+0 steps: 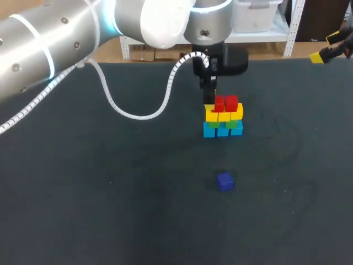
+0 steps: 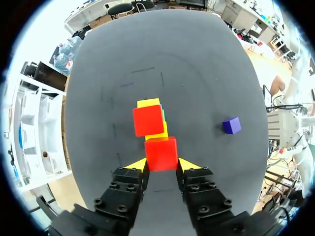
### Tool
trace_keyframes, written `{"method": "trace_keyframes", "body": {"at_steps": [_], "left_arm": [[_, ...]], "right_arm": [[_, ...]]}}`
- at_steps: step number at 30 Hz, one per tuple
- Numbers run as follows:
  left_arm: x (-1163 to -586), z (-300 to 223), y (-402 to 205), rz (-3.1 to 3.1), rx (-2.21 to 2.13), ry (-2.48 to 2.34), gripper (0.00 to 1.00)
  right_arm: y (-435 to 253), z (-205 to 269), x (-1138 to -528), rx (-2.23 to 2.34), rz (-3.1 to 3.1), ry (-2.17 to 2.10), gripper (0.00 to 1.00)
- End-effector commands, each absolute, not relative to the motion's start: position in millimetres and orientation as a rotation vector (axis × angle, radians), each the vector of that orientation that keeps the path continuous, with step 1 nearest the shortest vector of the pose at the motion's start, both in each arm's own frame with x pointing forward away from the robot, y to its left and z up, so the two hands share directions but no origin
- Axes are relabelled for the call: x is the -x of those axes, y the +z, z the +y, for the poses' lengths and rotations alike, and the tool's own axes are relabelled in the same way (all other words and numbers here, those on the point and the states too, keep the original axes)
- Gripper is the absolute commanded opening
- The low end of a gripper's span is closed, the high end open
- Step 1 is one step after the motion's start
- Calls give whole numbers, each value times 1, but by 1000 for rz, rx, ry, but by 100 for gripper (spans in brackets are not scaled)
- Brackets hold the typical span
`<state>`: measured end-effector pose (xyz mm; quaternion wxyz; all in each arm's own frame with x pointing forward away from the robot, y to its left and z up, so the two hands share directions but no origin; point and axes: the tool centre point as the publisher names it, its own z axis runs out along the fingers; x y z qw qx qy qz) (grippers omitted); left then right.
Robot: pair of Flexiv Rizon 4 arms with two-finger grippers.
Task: Place the blue cubes, place green cubes on the blue cubes, place the yellow cubes on the green cubes, then place the red cubes on the yellow cubes, and place purple cube on the red cubes.
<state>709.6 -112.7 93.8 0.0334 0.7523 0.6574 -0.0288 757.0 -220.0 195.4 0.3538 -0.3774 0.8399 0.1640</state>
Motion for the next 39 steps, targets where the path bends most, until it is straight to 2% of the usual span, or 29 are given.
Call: {"method": "trace_keyframes", "body": {"at_steps": [1,13,15,17,23,26,29,30,31,32,34,39], "left_arm": [[-711,-114,91,2027,-2316,-95,0],[-710,-116,92,2021,-2316,-83,3],[-710,-116,91,2022,-2317,-83,7],[-710,-116,91,2023,-2319,-84,18],[-709,-115,90,2027,-2315,-87,17],[-709,-115,90,2025,-2316,-89,21],[-709,-115,90,2021,-2318,-87,39],[-709,-115,90,2021,-2319,-86,56],[-709,-115,90,2020,-2319,-86,81],[-709,-115,90,2020,-2318,-87,89],[-709,-115,90,2019,-2318,-86,98],[-708,-115,90,2016,-2311,-79,100]], "right_arm": [[195,-220,-759,978,2169,430,100],[195,-220,-759,978,2169,430,100],[195,-220,-759,978,2169,430,100],[195,-220,-759,978,2169,430,100],[195,-220,-759,978,2169,430,100],[195,-220,-759,978,2169,430,100],[195,-220,-759,978,2169,430,100],[195,-220,-759,978,2169,430,100],[195,-220,-759,978,2169,430,100],[195,-220,-759,978,2169,430,100],[195,-220,-759,978,2169,430,100],[195,-220,-759,978,2169,430,100]]}}
